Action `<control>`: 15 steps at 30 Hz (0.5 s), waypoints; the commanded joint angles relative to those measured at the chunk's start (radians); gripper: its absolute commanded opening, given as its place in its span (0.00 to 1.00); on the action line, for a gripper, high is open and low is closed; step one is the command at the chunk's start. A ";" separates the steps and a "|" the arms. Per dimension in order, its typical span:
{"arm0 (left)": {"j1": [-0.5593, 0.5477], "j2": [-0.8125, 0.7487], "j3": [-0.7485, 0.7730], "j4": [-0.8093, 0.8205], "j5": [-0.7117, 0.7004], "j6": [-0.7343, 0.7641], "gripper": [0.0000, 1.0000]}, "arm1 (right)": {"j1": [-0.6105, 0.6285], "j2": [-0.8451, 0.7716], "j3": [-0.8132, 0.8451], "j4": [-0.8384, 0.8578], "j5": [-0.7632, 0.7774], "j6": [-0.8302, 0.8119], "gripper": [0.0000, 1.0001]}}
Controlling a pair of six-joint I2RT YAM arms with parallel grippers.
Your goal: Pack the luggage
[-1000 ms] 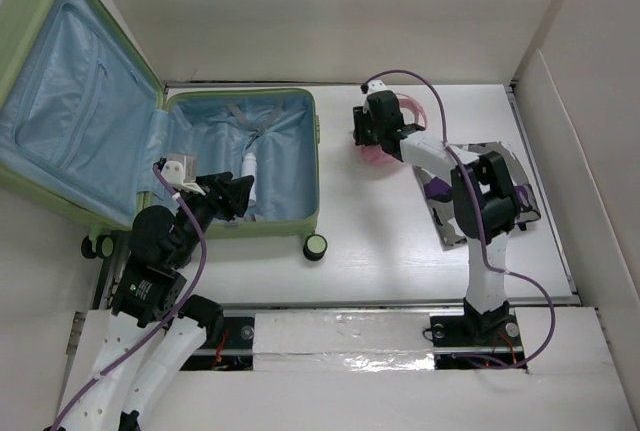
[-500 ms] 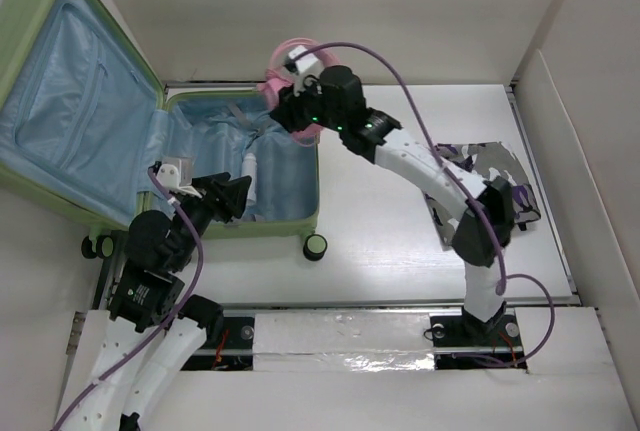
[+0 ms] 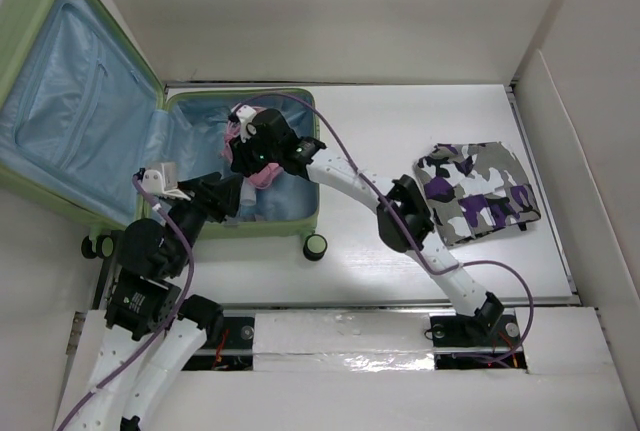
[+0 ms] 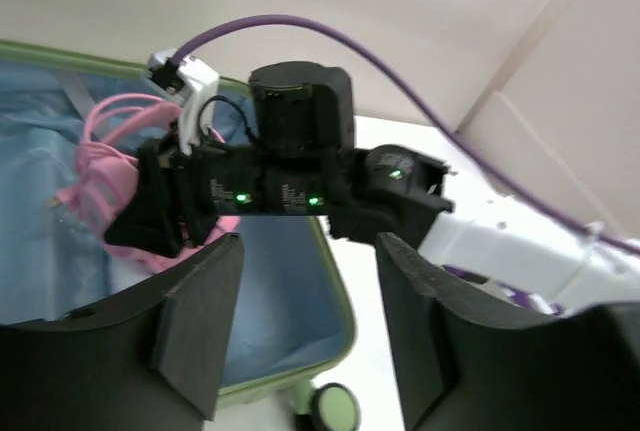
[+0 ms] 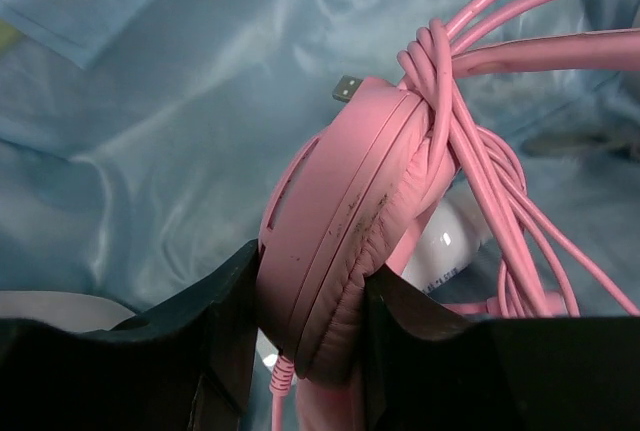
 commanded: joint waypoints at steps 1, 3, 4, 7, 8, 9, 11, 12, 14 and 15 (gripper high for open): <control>0.004 0.011 0.029 0.070 -0.017 -0.126 0.54 | 0.026 -0.025 0.097 0.109 0.015 0.021 0.36; 0.004 0.008 0.075 0.082 -0.017 -0.169 0.58 | 0.038 -0.017 0.091 0.101 0.048 0.013 0.41; 0.004 0.008 0.093 0.086 -0.010 -0.208 0.61 | 0.049 -0.015 0.086 0.094 0.065 0.010 0.54; 0.004 0.022 0.187 0.095 0.009 -0.243 0.63 | 0.049 -0.049 0.019 0.098 0.108 0.010 0.86; 0.004 0.031 0.226 0.101 0.013 -0.272 0.64 | 0.049 -0.070 -0.015 0.111 0.136 0.009 0.93; 0.004 0.039 0.242 0.109 0.021 -0.282 0.64 | 0.049 -0.124 -0.087 0.141 0.151 0.007 0.98; 0.004 0.051 0.263 0.118 0.027 -0.321 0.65 | 0.049 -0.185 -0.150 0.179 0.156 0.000 1.00; 0.004 0.054 0.260 0.138 0.027 -0.326 0.65 | 0.037 -0.249 -0.209 0.187 0.156 -0.003 1.00; 0.004 0.068 0.265 0.144 0.041 -0.343 0.66 | 0.014 -0.322 -0.276 0.201 0.160 -0.016 1.00; 0.004 0.074 0.268 0.150 0.068 -0.346 0.66 | 0.005 -0.361 -0.315 0.227 0.162 -0.019 1.00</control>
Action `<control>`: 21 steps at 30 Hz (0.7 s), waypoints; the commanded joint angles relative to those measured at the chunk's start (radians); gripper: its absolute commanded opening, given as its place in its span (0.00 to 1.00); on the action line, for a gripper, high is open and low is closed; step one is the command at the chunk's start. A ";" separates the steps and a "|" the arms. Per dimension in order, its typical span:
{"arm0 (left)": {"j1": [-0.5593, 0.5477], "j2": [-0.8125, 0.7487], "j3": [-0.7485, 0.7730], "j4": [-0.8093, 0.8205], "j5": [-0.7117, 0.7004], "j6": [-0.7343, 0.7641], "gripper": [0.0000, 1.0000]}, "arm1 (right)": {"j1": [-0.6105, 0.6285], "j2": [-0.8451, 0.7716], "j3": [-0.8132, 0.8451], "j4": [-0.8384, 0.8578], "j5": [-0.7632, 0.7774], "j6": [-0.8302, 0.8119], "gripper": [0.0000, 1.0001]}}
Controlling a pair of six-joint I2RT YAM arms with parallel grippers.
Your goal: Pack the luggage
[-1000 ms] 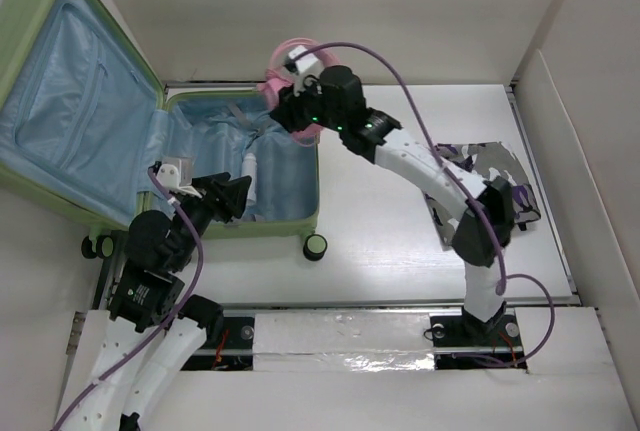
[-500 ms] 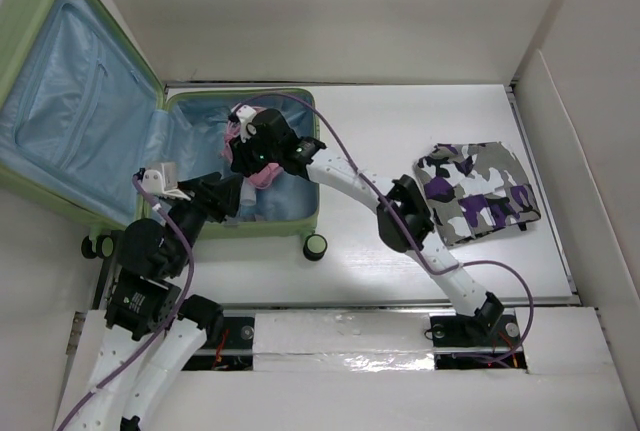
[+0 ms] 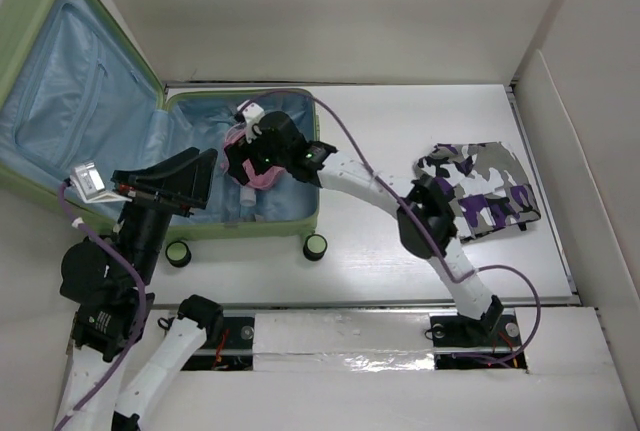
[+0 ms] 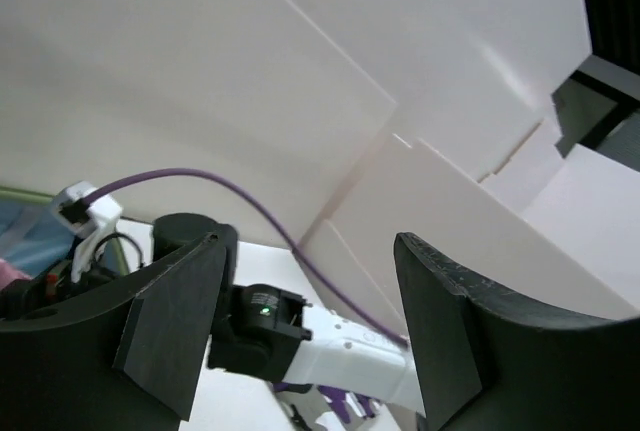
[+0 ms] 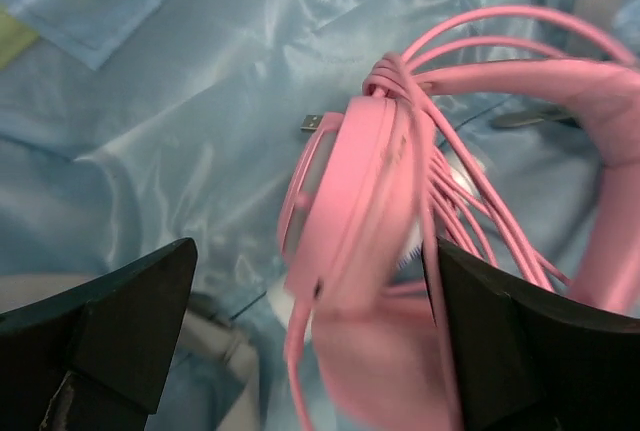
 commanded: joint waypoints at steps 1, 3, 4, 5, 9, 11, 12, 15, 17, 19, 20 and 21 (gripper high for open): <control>0.004 0.044 0.020 0.051 0.076 -0.057 0.66 | -0.050 -0.250 -0.135 0.139 0.031 -0.017 1.00; 0.004 0.058 0.015 0.069 0.095 -0.065 0.67 | -0.079 -0.341 -0.230 0.179 0.036 -0.009 1.00; 0.004 0.061 0.009 0.088 0.104 -0.068 0.67 | -0.115 -0.436 -0.340 0.217 0.036 -0.005 1.00; 0.004 0.070 -0.002 0.095 0.103 -0.070 0.67 | -0.135 -0.485 -0.400 0.268 0.037 0.012 1.00; 0.004 0.091 -0.017 0.109 0.132 -0.077 0.66 | -0.250 -0.700 -0.658 0.322 0.036 0.043 1.00; 0.004 0.099 -0.035 0.123 0.150 -0.085 0.64 | -0.321 -0.823 -0.823 0.353 0.087 0.060 1.00; 0.004 0.102 -0.046 0.134 0.153 -0.086 0.64 | -0.349 -0.864 -0.877 0.360 0.100 0.072 0.96; 0.004 0.113 -0.133 0.222 0.185 -0.114 0.56 | -0.468 -1.001 -1.065 0.377 0.161 0.120 0.43; 0.004 0.159 -0.204 0.328 0.276 -0.141 0.40 | -0.514 -1.064 -1.141 0.367 0.280 0.144 0.08; -0.008 0.237 -0.256 0.422 0.375 -0.181 0.17 | -0.592 -1.127 -1.226 0.319 0.374 0.156 0.06; -0.069 0.331 -0.261 0.449 0.385 -0.185 0.10 | -0.628 -1.141 -1.252 0.308 0.445 0.169 0.06; -0.112 0.376 -0.269 0.515 0.379 -0.182 0.06 | -0.668 -1.150 -1.275 0.289 0.465 0.182 0.07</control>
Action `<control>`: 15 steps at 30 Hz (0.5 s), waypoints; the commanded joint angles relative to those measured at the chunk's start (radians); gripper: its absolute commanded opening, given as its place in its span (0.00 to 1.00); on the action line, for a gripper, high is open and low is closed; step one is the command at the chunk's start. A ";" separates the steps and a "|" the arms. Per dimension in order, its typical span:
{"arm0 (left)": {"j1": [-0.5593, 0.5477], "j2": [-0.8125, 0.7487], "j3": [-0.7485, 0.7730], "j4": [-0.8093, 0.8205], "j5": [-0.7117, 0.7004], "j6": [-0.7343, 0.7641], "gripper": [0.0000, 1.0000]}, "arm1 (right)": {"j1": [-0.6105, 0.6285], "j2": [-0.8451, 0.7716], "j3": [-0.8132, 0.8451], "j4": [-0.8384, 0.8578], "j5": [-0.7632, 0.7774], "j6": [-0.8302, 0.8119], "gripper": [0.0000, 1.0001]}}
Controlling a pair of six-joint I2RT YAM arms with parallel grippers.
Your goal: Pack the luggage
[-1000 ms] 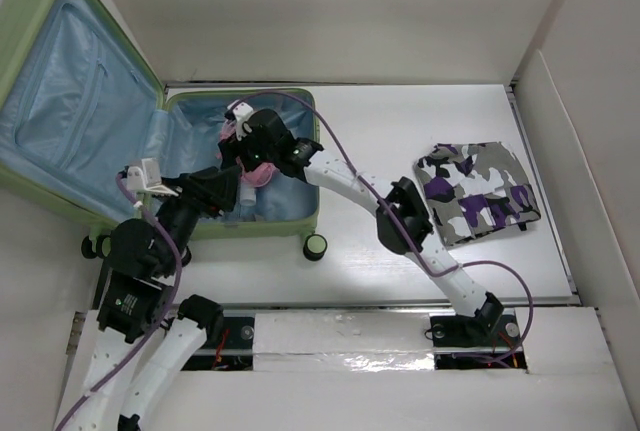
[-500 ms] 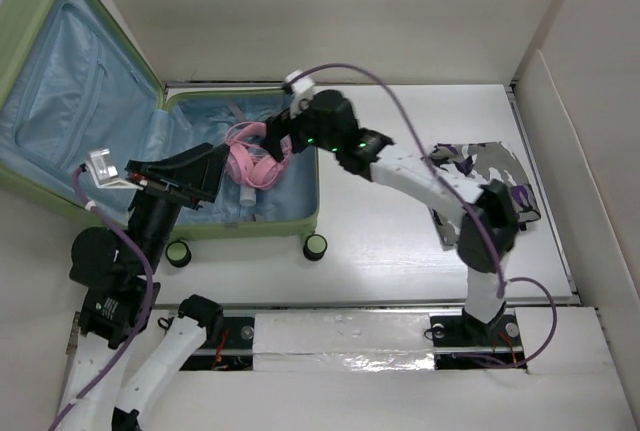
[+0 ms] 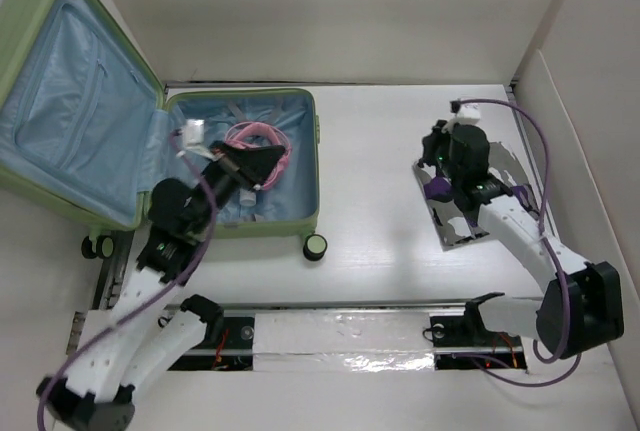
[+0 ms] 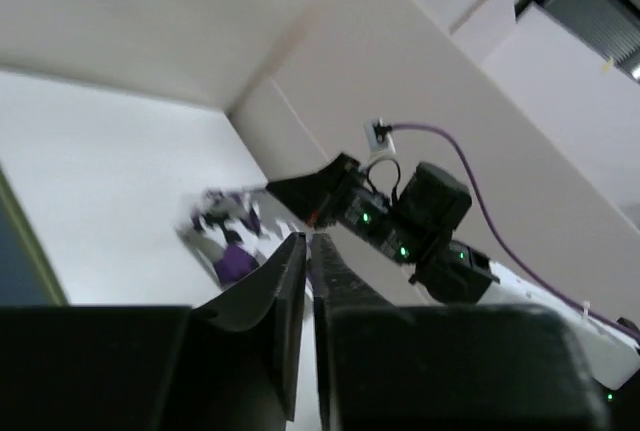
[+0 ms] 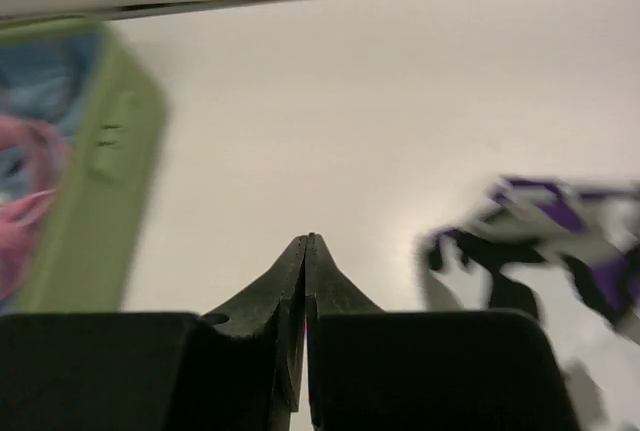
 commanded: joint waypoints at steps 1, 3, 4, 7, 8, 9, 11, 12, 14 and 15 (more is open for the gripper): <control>-0.123 0.189 -0.042 0.240 0.098 -0.039 0.02 | -0.179 -0.050 -0.086 -0.009 0.187 0.062 0.12; -0.311 0.336 0.023 0.219 -0.046 -0.001 0.02 | -0.290 -0.047 -0.125 0.009 0.120 0.104 0.22; -0.385 0.390 0.064 0.187 -0.202 0.080 0.03 | -0.341 -0.037 -0.144 0.030 0.101 0.114 0.41; -0.588 0.625 0.250 0.087 -0.424 0.183 0.20 | -0.522 -0.003 -0.195 0.092 0.063 0.182 0.78; -0.601 0.732 0.288 0.075 -0.414 0.182 0.27 | -0.598 0.043 -0.201 0.106 0.038 0.220 0.83; -0.601 0.778 0.342 0.076 -0.391 0.173 0.35 | -0.635 0.072 -0.198 0.132 -0.030 0.236 0.86; -0.601 0.881 0.370 0.096 -0.329 0.150 0.54 | -0.689 0.156 -0.182 0.137 -0.083 0.278 0.91; -0.601 0.912 0.390 0.108 -0.325 0.147 0.58 | -0.727 0.182 -0.172 0.167 -0.117 0.286 0.93; -0.621 1.001 0.424 0.093 -0.321 0.144 0.62 | -0.754 0.229 -0.151 0.157 -0.158 0.302 0.95; -0.621 1.031 0.465 0.061 -0.327 0.151 0.62 | -0.765 0.261 -0.139 0.147 -0.164 0.305 0.95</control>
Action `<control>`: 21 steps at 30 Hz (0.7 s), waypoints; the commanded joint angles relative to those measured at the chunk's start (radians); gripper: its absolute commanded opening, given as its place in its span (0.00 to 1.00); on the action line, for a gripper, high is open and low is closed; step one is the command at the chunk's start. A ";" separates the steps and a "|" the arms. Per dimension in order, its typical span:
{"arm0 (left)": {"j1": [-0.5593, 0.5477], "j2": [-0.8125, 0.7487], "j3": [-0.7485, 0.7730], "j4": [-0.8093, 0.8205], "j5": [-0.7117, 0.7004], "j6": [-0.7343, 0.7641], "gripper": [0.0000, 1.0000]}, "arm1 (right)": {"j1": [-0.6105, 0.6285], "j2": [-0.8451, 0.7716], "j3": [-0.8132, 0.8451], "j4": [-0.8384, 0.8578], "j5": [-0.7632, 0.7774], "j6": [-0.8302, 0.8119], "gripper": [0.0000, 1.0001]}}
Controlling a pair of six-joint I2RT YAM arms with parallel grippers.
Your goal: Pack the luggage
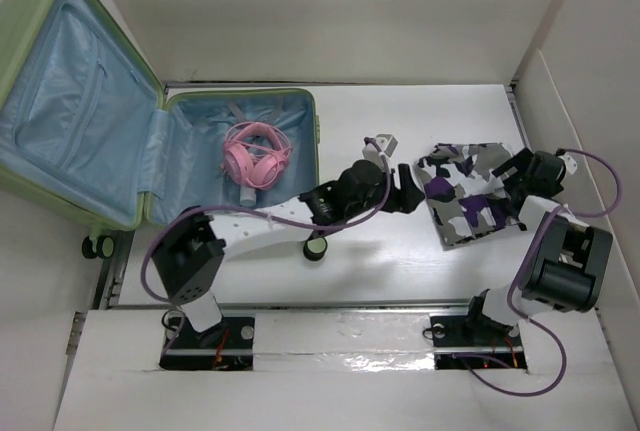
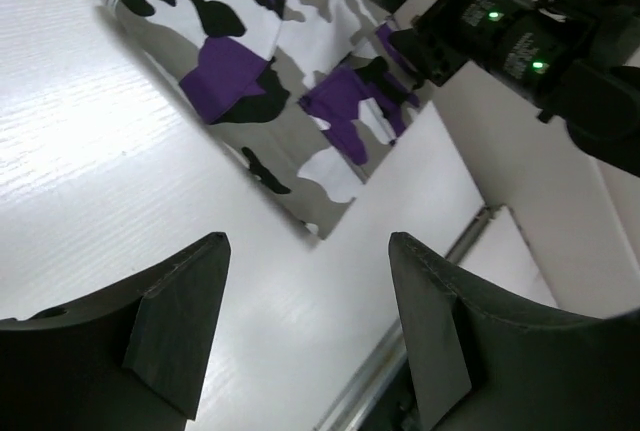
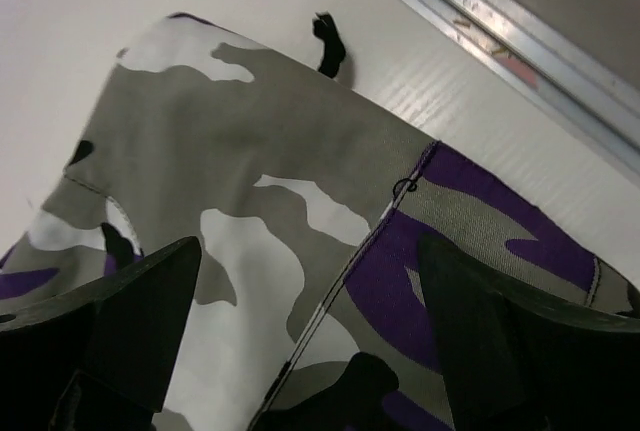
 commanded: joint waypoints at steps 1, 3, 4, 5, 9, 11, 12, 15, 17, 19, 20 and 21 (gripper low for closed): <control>-0.001 0.072 0.103 -0.012 -0.054 0.030 0.62 | -0.029 0.064 0.053 0.070 -0.094 0.065 0.96; -0.013 0.129 0.132 -0.031 -0.077 0.042 0.63 | -0.049 0.091 0.043 0.122 -0.168 0.088 0.97; -0.024 0.143 0.134 -0.031 -0.094 0.045 0.63 | -0.073 0.115 0.043 0.114 -0.199 0.091 0.97; -0.024 0.170 0.137 -0.037 -0.125 0.048 0.64 | -0.082 0.130 0.046 0.114 -0.247 0.102 0.98; -0.024 0.222 0.183 -0.110 -0.176 0.068 0.67 | -0.058 0.229 0.030 0.215 -0.498 0.138 0.98; -0.024 0.227 0.175 -0.112 -0.208 0.071 0.70 | -0.034 0.259 -0.009 0.257 -0.540 0.174 0.97; -0.024 0.230 0.169 -0.115 -0.212 0.073 0.70 | -0.033 0.258 -0.035 0.319 -0.570 0.190 0.97; -0.013 0.241 0.166 -0.138 -0.229 0.068 0.71 | -0.006 0.244 -0.117 0.399 -0.609 0.230 0.97; -0.004 0.255 0.166 -0.144 -0.225 0.047 0.71 | 0.019 0.198 -0.161 0.429 -0.614 0.266 0.97; -0.004 0.265 0.163 -0.141 -0.210 0.039 0.72 | 0.051 0.149 -0.246 0.489 -0.591 0.293 0.97; -0.004 0.276 0.164 -0.147 -0.209 0.035 0.71 | 0.063 0.122 -0.264 0.493 -0.575 0.313 0.97; -0.004 0.281 0.160 -0.152 -0.211 0.023 0.71 | 0.074 0.070 -0.285 0.493 -0.560 0.322 0.97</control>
